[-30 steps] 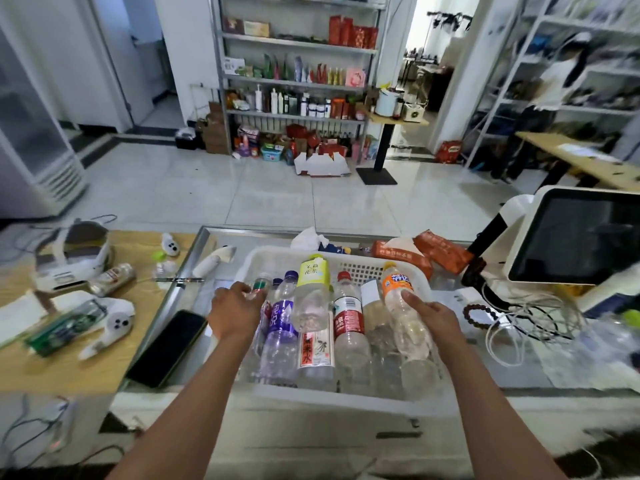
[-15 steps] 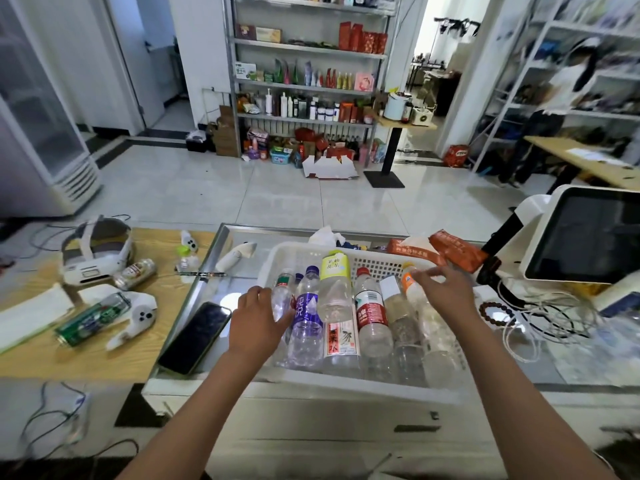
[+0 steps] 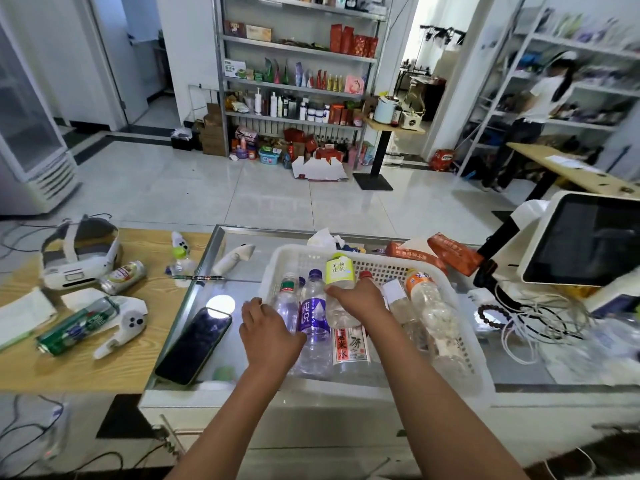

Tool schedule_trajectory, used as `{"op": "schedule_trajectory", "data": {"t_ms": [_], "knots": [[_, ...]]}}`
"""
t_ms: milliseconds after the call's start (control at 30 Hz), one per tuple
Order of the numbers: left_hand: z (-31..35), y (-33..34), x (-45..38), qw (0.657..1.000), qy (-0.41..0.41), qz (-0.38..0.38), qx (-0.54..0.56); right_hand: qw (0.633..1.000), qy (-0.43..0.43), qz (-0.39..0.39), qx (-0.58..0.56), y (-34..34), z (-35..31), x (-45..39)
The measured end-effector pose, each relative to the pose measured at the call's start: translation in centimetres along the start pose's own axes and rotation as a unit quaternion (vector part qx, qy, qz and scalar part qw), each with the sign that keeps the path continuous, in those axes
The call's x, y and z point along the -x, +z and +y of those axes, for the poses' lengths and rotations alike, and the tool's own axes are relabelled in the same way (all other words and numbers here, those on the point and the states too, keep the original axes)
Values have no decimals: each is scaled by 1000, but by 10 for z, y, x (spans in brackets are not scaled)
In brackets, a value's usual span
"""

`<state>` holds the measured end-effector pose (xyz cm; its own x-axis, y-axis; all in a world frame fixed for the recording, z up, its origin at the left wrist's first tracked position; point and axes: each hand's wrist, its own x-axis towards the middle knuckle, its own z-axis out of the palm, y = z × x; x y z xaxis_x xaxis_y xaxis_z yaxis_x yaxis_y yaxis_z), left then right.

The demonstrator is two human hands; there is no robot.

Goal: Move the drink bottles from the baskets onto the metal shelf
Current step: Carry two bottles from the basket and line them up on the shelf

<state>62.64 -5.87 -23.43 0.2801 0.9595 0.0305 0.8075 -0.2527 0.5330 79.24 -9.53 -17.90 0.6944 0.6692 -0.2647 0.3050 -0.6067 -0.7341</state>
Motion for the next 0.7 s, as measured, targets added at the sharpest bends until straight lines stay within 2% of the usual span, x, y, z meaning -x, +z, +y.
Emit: {"op": "schedule_trajectory", "data": {"t_ms": [167,267,333,400,467,533,633,700], "knots": [[-6,1,10,1000,16,7,1,999,32,8,-38,8,1,-4],[-2,4,21,994,107,21,22,996,32,47,-66,11,9,1],[8,9,35,988,153,-12,9,994,23,79,-72,15,14,5],[11,9,38,988,150,-21,30,989,22,106,-100,18,18,9],[5,3,27,987,150,4,55,983,23,134,-124,19,25,16],[-1,-8,14,991,136,-9,-12,977,13,155,-148,21,34,23],[-9,-13,11,975,121,-80,-170,967,-11,179,-179,27,43,33],[-15,-11,14,972,130,-98,-172,965,-10,186,-186,31,48,35]]}}
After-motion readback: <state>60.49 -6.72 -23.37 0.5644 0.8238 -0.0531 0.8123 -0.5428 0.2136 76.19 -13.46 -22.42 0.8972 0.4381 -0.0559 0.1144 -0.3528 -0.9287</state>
